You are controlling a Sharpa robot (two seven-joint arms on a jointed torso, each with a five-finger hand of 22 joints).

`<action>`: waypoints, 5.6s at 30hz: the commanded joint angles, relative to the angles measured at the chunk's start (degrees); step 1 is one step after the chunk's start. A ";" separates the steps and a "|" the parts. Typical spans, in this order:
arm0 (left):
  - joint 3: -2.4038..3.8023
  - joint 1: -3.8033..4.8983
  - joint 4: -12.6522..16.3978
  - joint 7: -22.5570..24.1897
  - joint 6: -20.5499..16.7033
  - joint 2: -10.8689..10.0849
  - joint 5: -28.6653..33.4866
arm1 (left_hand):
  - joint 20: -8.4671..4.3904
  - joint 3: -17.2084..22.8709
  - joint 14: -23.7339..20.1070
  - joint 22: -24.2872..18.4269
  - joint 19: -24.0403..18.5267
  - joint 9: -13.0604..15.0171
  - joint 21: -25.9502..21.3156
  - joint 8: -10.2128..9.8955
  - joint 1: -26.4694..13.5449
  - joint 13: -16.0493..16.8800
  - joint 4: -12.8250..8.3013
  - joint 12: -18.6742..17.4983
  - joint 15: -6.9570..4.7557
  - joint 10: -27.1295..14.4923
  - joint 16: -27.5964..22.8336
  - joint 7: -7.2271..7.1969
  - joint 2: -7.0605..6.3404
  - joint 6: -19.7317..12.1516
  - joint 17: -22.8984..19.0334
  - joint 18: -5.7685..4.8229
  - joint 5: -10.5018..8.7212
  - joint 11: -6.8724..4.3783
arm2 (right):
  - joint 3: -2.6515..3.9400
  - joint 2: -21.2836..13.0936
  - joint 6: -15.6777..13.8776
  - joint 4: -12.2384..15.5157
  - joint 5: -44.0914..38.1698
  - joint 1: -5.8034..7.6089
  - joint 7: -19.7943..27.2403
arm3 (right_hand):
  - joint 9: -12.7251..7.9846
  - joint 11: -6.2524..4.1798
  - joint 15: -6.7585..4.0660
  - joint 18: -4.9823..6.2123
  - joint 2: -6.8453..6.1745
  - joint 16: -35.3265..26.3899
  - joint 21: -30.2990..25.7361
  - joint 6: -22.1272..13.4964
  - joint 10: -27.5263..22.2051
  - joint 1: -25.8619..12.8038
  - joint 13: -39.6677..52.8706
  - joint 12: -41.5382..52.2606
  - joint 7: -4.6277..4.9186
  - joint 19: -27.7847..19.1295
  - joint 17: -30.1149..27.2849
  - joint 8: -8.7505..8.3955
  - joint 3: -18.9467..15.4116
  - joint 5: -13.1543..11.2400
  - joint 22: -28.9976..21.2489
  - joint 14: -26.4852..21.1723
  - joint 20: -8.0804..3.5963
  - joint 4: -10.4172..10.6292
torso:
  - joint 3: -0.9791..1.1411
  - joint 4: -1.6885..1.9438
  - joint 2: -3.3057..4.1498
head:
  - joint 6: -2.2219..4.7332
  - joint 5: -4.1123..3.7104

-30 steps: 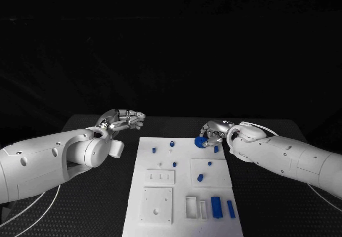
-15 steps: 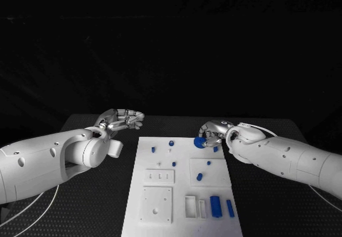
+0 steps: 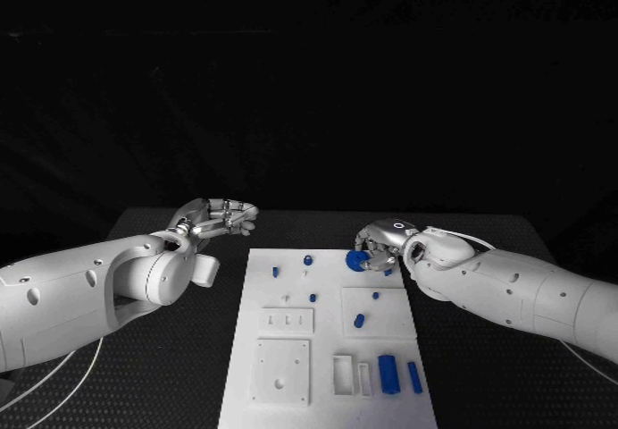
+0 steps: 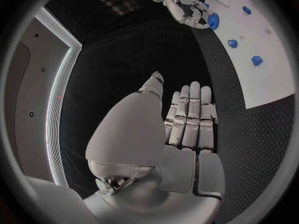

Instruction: Assemble the parts on the task board

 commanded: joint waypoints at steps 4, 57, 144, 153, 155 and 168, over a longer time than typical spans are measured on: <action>0.05 0.11 0.21 0.37 0.54 -0.04 -0.22 | 0.04 -0.28 0.23 0.86 0.23 -0.09 -0.22 -0.09 0.07 -0.05 0.04 -0.22 0.11 0.08 -0.24 0.13 0.44 0.08 0.08 1.18 -0.04 0.32 | -0.65 -1.22 1.85 2.39 -4.08 -1.02 -1.84 | 0.29 -0.06 -0.27 1.77 -0.26 0.30 0.25 9.34 0.64 -0.62 -0.20 0.25 -1.83 0.51 -0.18 0.21 -0.36 -0.39 0.61 0.43 -0.23 0.28 | -0.06 -0.05 -0.03 | 0.16 -0.04; 0.06 0.12 -0.11 0.49 0.54 -0.15 -0.22 | 0.04 -0.27 0.27 0.86 0.25 -0.15 -0.22 -0.16 0.15 -0.05 0.01 -0.22 0.11 0.06 -0.26 0.16 0.42 -0.01 0.13 1.22 0.05 0.28 | -1.93 5.24 -5.50 12.80 -22.10 0.32 -16.22 | 0.85 -0.54 -0.73 1.77 -7.61 0.64 0.56 10.66 2.39 2.28 -1.27 -0.39 -2.28 1.81 -1.27 -0.65 6.40 -11.17 0.11 1.11 -0.97 8.74 | -0.12 0.19 0.00 | 0.52 1.20; 0.06 0.12 -0.49 0.35 0.91 0.52 -0.22 | 0.06 -0.40 0.27 0.85 0.25 -0.24 -0.24 -0.26 0.01 -0.09 0.05 -0.26 0.12 -0.07 -0.32 0.24 0.42 -0.16 0.19 1.22 0.00 0.25 | -2.77 9.39 -1.41 8.04 -17.15 -0.63 -14.67 | -2.30 2.50 1.79 1.77 -6.10 0.18 0.01 1.43 1.16 3.65 -1.75 -0.46 0.90 1.04 -2.12 -5.84 13.33 16.46 -0.03 0.75 -0.35 2.43 | 0.05 -0.10 0.02 | 0.28 2.09; 0.06 0.12 -0.56 0.32 0.90 0.55 -0.22 | 0.06 -0.42 0.27 0.85 0.25 -0.25 -0.24 -0.28 -0.01 -0.09 0.04 -0.27 0.12 -0.10 -0.33 0.25 0.41 -0.19 0.19 1.22 -0.01 0.29 | -2.77 9.26 -0.67 7.77 -16.28 -0.62 -14.54 | -2.76 2.32 1.64 1.77 -3.15 0.32 0.11 0.69 0.99 -1.77 -1.96 -0.15 0.66 0.96 -2.14 -5.79 18.76 21.23 0.08 0.73 -0.01 1.14 | 0.06 -0.03 0.01 | 0.26 2.02; 0.06 0.12 -0.57 0.34 0.86 0.55 -0.22 | 0.06 -0.42 0.27 0.85 0.25 -0.25 -0.24 -0.28 -0.01 -0.09 0.04 -0.27 0.12 -0.11 -0.33 0.25 0.41 -0.19 0.19 1.22 -0.01 0.29 | -2.77 9.16 -0.28 7.72 -16.15 -0.62 -14.41 | -2.87 2.27 1.63 1.77 -1.79 0.43 0.28 0.54 1.04 -3.71 -2.01 0.02 0.65 1.08 -2.12 -5.67 21.11 20.82 0.16 0.79 -0.09 0.20 | 0.06 -0.03 -0.01 | 0.27 1.98; 0.06 0.12 -0.44 0.36 0.83 0.41 -0.22 | 0.05 -0.41 0.27 0.85 0.25 -0.27 -0.24 -0.30 0.02 -0.10 0.01 -0.28 0.12 -0.13 -0.34 0.26 0.39 -0.22 0.20 1.23 -0.01 0.32 | -2.78 7.73 0.66 8.86 -14.50 -0.62 -13.69 | -3.07 1.70 1.17 1.77 1.47 0.82 0.72 0.28 0.95 -7.11 -2.00 0.67 0.03 1.31 -2.06 -5.11 26.71 19.02 0.35 0.96 -0.15 -0.99 | 0.05 -0.06 0.01 | 0.14 2.04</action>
